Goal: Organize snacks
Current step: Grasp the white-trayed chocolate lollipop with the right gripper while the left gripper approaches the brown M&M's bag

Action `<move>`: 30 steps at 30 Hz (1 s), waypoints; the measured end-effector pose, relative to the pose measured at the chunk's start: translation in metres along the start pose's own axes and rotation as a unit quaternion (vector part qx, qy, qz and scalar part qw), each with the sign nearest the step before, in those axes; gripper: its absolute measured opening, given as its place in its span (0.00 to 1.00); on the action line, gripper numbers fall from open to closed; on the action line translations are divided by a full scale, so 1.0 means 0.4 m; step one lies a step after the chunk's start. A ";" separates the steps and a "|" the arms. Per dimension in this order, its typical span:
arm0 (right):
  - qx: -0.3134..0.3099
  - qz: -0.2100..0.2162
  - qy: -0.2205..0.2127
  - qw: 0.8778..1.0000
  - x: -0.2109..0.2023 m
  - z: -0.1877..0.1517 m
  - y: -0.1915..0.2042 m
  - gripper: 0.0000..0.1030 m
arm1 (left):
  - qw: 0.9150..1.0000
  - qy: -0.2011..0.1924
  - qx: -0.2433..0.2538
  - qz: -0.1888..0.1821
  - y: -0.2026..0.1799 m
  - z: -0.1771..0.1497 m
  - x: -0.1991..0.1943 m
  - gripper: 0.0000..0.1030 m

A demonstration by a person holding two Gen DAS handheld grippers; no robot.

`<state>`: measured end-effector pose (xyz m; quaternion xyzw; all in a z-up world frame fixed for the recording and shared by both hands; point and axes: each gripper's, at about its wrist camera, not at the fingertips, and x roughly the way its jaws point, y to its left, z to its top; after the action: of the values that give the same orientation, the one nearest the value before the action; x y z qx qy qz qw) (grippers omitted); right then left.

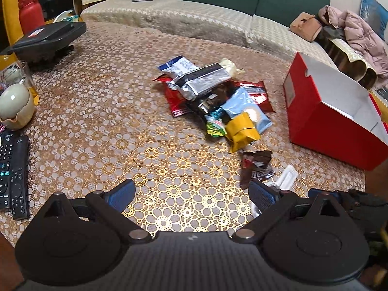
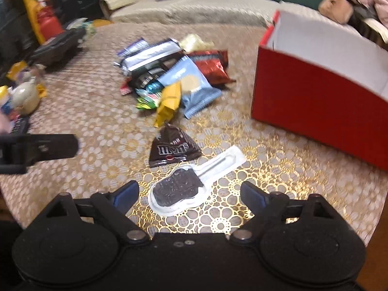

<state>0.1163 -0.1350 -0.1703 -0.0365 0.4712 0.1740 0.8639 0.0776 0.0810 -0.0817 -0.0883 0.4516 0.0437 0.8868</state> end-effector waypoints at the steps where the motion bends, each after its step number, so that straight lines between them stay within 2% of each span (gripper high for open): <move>1: 0.003 -0.008 0.000 1.000 0.008 0.000 0.007 0.82 | 1.000 0.000 -0.002 0.000 0.006 0.000 0.002 0.97; 3: 0.004 -0.017 -0.003 1.000 0.021 -0.001 0.020 0.81 | 1.000 0.001 -0.005 0.001 0.017 0.000 0.006 0.97; 8: -0.013 -0.054 -0.010 0.998 0.032 0.002 0.045 0.71 | 1.000 0.004 -0.014 0.000 0.040 0.001 0.018 0.97; 13: -0.039 -0.078 -0.018 0.996 0.023 -0.003 0.057 0.69 | 1.000 0.006 -0.016 -0.001 0.040 0.002 0.031 0.97; 16: -0.043 -0.067 -0.011 0.997 0.021 -0.005 0.052 0.51 | 1.000 0.007 -0.011 -0.004 0.029 0.004 0.039 0.97; 20: -0.032 -0.051 -0.011 0.998 0.010 -0.011 0.020 0.44 | 1.000 0.007 0.005 -0.016 0.001 0.012 0.049 0.97; 23: -0.029 -0.032 -0.016 0.999 -0.002 -0.014 -0.002 0.32 | 0.999 0.013 0.023 -0.027 -0.031 0.018 0.064 0.97; 26: -0.034 -0.024 -0.019 0.999 -0.011 -0.019 -0.016 0.28 | 0.999 0.020 0.039 -0.030 -0.064 0.027 0.088 0.97; 30: -0.028 -0.033 -0.012 0.999 -0.016 -0.023 -0.026 0.28 | 0.998 0.026 0.045 -0.025 -0.087 0.040 0.113 0.97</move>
<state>0.1093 -0.1483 -0.1711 -0.0743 0.4543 0.1592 0.8734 0.1223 0.0500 -0.1047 -0.0609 0.4741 -0.0008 0.8784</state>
